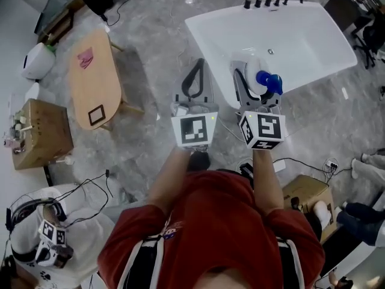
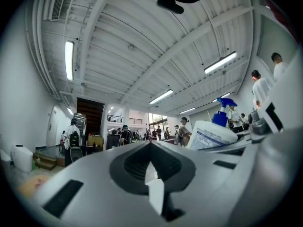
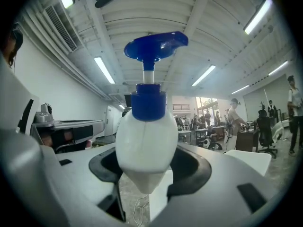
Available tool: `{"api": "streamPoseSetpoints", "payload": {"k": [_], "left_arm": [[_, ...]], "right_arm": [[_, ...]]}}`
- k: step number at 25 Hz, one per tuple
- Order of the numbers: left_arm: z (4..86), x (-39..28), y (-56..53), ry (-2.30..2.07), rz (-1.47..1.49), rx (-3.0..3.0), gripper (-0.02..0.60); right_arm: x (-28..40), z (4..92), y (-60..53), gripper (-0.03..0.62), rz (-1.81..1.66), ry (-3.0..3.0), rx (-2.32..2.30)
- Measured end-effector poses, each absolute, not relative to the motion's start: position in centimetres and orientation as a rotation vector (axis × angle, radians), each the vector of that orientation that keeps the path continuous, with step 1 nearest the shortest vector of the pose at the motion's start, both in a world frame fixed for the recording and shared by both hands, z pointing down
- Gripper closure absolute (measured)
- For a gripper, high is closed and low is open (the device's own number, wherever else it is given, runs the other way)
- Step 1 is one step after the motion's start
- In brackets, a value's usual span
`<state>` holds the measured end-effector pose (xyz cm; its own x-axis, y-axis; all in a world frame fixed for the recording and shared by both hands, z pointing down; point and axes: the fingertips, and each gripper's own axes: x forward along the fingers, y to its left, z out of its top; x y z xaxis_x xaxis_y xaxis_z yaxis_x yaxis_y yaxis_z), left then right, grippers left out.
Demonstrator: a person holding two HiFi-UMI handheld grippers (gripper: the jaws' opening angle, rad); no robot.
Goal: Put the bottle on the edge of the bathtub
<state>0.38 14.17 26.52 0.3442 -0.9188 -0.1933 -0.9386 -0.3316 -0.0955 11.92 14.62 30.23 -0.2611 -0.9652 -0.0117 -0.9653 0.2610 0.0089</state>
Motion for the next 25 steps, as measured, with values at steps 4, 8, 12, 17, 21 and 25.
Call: {"api": "streamPoseSetpoints", "payload": {"k": [4,8,12,17,21,25], "left_arm": [[26.5,-2.7,9.9,1.696,0.155,-2.42,0.566],[26.6,-5.5,6.2,1.705,0.153,-2.417,0.566],[26.7,-8.1,3.4,1.713,0.159,-2.419,0.566],[27.0,-10.2,0.7,1.729,0.17,-2.414,0.565],[27.3,-10.3,-1.6,1.731,0.155,-2.404,0.566],[27.2,-10.3,-4.3,1.731,0.152,-2.388,0.565]], "right_arm": [[8.8,30.1,10.4,0.326,0.024,2.506,-1.918],[6.0,30.2,6.7,0.326,0.026,2.516,-1.927],[3.7,30.0,3.8,0.327,0.036,2.513,-1.935],[1.9,30.3,1.2,0.326,0.034,2.528,-1.938],[1.6,30.9,-1.3,0.327,0.019,2.537,-1.928],[1.2,31.3,-4.5,0.327,0.015,2.545,-1.898]]}}
